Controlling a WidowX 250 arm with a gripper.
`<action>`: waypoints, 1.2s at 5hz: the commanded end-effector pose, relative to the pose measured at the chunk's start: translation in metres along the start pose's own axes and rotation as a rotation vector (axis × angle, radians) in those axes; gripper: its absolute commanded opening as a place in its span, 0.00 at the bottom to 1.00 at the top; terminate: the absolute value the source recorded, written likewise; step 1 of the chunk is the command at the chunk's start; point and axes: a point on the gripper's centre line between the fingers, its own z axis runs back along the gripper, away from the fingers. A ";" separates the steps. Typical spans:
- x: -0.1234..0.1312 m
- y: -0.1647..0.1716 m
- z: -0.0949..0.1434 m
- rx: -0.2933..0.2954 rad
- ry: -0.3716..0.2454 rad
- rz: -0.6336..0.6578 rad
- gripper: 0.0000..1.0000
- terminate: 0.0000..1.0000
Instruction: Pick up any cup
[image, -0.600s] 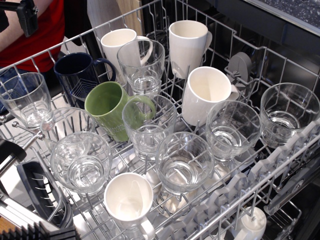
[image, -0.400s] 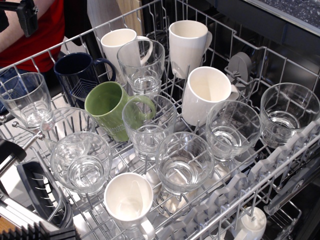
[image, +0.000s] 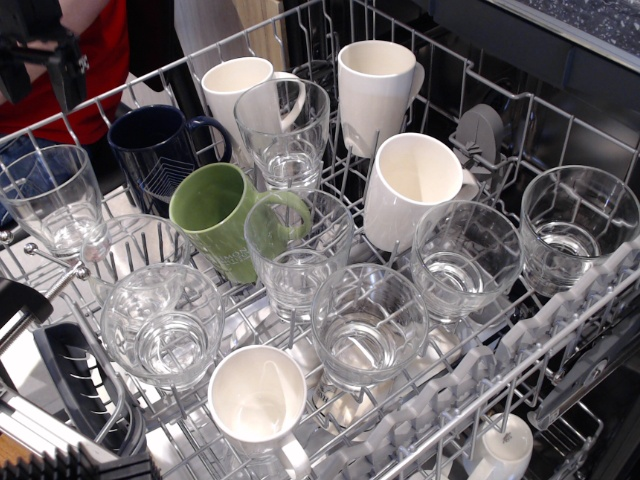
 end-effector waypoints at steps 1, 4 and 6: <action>0.000 0.022 -0.016 0.077 -0.075 -0.021 1.00 0.00; 0.008 0.021 -0.067 0.091 -0.100 0.010 1.00 0.00; 0.013 0.021 -0.085 0.101 -0.100 0.003 1.00 0.00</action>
